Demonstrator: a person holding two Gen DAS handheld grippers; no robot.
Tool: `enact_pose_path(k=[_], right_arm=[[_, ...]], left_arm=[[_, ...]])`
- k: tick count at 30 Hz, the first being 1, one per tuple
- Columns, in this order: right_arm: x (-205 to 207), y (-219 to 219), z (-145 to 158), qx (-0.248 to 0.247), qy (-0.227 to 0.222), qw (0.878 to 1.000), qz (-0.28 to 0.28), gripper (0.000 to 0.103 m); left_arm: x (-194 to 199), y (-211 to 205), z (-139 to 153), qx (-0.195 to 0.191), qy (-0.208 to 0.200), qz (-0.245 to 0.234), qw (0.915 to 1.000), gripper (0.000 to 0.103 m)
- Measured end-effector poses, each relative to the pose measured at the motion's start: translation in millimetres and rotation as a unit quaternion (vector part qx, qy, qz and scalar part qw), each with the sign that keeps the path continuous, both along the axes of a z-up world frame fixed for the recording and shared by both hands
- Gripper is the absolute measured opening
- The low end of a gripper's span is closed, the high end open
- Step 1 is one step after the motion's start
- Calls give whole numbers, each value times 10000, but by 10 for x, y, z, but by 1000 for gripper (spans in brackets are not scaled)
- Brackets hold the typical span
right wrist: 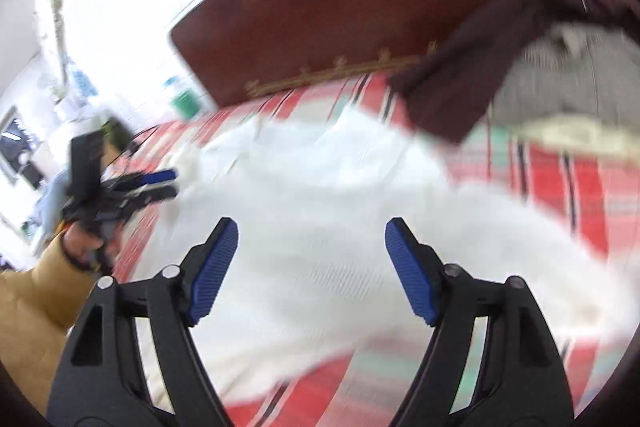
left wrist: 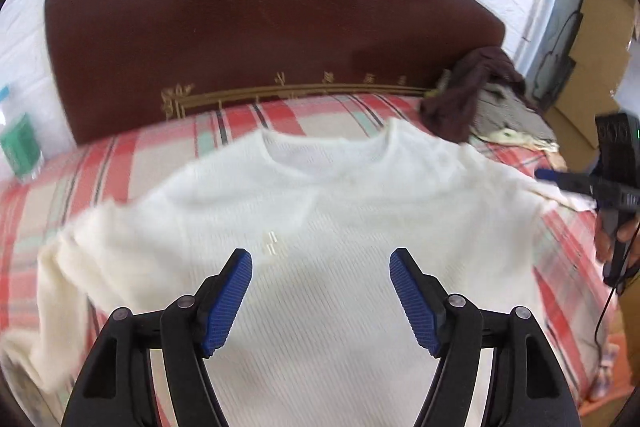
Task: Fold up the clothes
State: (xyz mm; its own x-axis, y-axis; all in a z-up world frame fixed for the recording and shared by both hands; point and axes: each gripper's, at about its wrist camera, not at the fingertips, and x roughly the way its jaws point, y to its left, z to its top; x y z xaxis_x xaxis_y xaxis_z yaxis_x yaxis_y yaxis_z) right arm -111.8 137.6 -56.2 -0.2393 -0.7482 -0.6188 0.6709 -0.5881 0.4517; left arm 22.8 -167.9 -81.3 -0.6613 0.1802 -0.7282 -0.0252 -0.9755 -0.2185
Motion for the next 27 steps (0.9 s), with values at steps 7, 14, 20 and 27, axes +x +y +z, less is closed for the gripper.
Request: enact_pose_path(k=[7,14,20,27], right_arm=[[1233,60,-455,-273,-726,9959,468,77],[1719,-270,-653,-486,-903,9938,420,77],[1706,-499,-698,-768,-853,9933,153,77],[1651,-461,-885,-771,-1359,9875,-209,17]], left_arm=[[874,-13,-139,706,-106,242,9972,78],[1748,-27,-279,1408,-212,483,9886,82],[2062,100,-428,1646,-258,391,9852,82],[2159,315,-548,1637,-259,236,9859,86]])
